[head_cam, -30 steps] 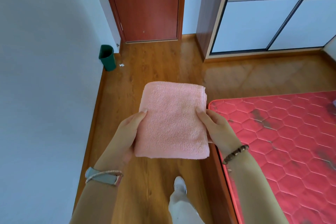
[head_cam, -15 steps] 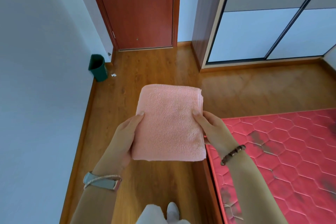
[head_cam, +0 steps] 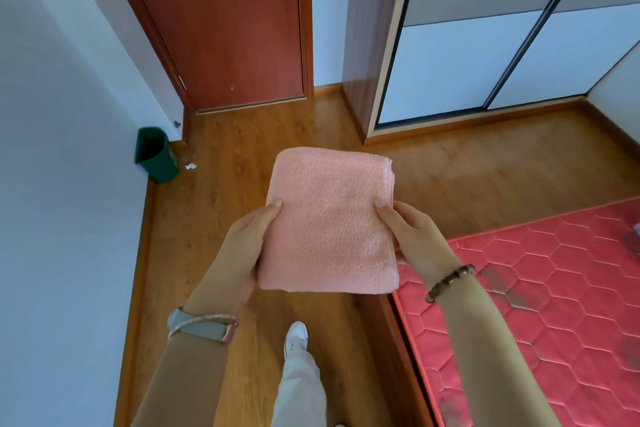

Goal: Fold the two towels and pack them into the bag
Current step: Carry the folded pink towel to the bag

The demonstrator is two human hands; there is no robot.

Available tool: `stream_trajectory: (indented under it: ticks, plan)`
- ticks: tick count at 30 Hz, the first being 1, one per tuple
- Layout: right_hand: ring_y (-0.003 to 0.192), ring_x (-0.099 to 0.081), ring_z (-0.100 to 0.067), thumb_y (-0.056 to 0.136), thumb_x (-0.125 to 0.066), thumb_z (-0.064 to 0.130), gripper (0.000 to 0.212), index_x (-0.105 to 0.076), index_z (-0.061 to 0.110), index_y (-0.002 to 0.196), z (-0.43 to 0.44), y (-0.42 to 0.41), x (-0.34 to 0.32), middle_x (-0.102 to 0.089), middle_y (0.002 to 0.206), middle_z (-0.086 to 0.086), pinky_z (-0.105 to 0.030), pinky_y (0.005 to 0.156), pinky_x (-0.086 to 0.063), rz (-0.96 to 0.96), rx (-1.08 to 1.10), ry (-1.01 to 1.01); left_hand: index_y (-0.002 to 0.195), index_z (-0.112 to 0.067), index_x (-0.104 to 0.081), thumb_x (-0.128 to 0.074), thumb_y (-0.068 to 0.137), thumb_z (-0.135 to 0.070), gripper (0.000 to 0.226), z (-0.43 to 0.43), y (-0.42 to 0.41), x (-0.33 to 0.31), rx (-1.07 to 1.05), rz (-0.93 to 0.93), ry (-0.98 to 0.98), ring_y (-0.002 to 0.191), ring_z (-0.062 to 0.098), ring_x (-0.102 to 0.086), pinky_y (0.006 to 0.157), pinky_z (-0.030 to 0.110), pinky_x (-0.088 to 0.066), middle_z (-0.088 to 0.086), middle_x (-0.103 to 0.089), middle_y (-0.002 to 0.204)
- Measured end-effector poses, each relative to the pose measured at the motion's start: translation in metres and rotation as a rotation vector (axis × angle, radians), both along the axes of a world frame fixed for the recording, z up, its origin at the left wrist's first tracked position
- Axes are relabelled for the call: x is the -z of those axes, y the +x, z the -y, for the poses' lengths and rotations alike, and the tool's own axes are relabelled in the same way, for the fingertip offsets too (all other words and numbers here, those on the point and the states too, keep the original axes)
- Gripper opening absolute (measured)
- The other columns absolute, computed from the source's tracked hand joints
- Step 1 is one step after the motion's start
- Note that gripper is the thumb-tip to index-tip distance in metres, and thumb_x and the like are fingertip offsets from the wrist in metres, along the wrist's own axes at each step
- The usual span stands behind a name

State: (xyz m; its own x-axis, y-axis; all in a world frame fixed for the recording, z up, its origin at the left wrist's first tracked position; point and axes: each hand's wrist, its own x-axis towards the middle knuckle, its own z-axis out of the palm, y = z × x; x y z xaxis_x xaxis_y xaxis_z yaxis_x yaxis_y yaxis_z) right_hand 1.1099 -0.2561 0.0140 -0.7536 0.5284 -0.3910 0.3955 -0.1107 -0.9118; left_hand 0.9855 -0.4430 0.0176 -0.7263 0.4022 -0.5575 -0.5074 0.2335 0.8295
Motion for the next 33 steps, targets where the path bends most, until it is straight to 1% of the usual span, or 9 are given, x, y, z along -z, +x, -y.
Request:
stream_trajectory:
  ticks: [3,5,8,13,19,24,27,29,33]
  plan:
    - [0.059,-0.063,-0.003,0.096,-0.051,0.047,0.032,-0.066,0.020,0.104,-0.007,-0.036,-0.002,-0.065,0.077,0.008,-0.021,0.054,-0.053,-0.004,0.038,-0.012,0.108,-0.023,-0.066,-0.055,0.096,-0.047,0.029,-0.011,-0.041,-0.004,0.035,0.013,0.011,0.098,0.023,-0.068,0.073,0.036,-0.052,0.002,-0.071,0.106]
    - [0.076,-0.069,-0.010,0.095,-0.052,0.048,0.028,-0.066,0.025,0.101,-0.010,-0.065,-0.004,-0.070,0.091,0.003,-0.030,0.068,-0.060,0.002,0.058,-0.016,0.110,-0.022,-0.067,-0.055,0.096,-0.046,0.030,-0.016,-0.072,-0.006,0.049,0.004,0.017,0.099,0.023,-0.069,0.075,0.036,-0.052,0.003,-0.071,0.107]
    - [0.097,-0.070,-0.021,0.095,-0.051,0.049,0.024,-0.064,0.030,0.100,-0.014,-0.106,-0.005,-0.070,0.107,-0.002,-0.041,0.086,-0.059,0.012,0.078,-0.021,0.105,-0.025,-0.066,-0.055,0.096,-0.046,0.026,-0.024,-0.117,-0.009,0.057,-0.006,-0.005,0.098,0.022,-0.067,0.075,0.036,-0.051,0.000,-0.070,0.103]
    - [0.096,-0.069,-0.019,0.096,-0.049,0.049,0.030,-0.062,0.025,0.109,-0.020,-0.155,-0.002,-0.068,0.107,0.000,-0.038,0.084,-0.060,0.025,0.105,-0.030,0.093,-0.028,-0.061,-0.054,0.097,-0.044,0.018,-0.040,-0.169,-0.009,0.055,-0.028,-0.023,0.086,0.017,-0.063,0.066,0.032,-0.046,-0.003,-0.065,0.094]
    - [0.093,-0.068,-0.019,0.095,-0.050,0.049,0.027,-0.062,0.027,0.104,-0.040,-0.200,0.000,-0.068,0.105,-0.001,-0.038,0.084,-0.059,0.040,0.108,-0.056,0.100,-0.027,-0.062,-0.055,0.097,-0.044,0.019,-0.058,-0.214,-0.004,0.062,-0.004,-0.020,0.089,0.015,-0.064,0.065,0.031,-0.046,-0.004,-0.066,0.097]
    - [0.088,-0.066,-0.014,0.096,-0.050,0.045,0.026,-0.062,0.025,0.105,-0.061,-0.238,0.003,-0.067,0.099,0.003,-0.029,0.074,-0.057,0.020,0.103,-0.080,0.101,-0.029,-0.061,-0.054,0.097,-0.047,0.019,-0.076,-0.252,0.004,0.060,0.014,-0.039,0.100,0.020,-0.063,0.077,0.036,-0.049,-0.001,-0.065,0.109]
    - [0.090,-0.067,-0.014,0.095,-0.049,0.047,0.024,-0.062,0.028,0.103,-0.076,-0.265,0.008,-0.067,0.100,0.003,-0.030,0.076,-0.058,0.027,0.086,-0.083,0.096,-0.030,-0.059,-0.058,0.094,-0.047,0.017,-0.093,-0.278,0.005,0.031,0.017,-0.068,0.094,0.018,-0.062,0.073,0.036,-0.048,0.001,-0.065,0.108]
    - [0.091,-0.065,-0.012,0.095,-0.048,0.047,0.020,-0.059,0.031,0.101,-0.089,-0.284,0.011,-0.065,0.102,0.005,-0.028,0.075,-0.056,0.031,0.075,-0.082,0.094,-0.030,-0.059,-0.062,0.088,-0.048,0.020,-0.106,-0.299,0.008,0.018,0.037,-0.080,0.093,0.019,-0.062,0.078,0.039,-0.049,0.006,-0.066,0.115]
    - [0.089,-0.064,-0.010,0.096,-0.048,0.047,0.019,-0.059,0.032,0.096,-0.121,-0.324,0.011,-0.065,0.100,0.006,-0.026,0.073,-0.056,0.014,0.063,-0.079,0.099,-0.030,-0.060,-0.054,0.097,-0.046,0.017,-0.134,-0.334,0.008,0.047,0.005,-0.075,0.101,0.024,-0.064,0.087,0.044,-0.053,0.003,-0.065,0.109]
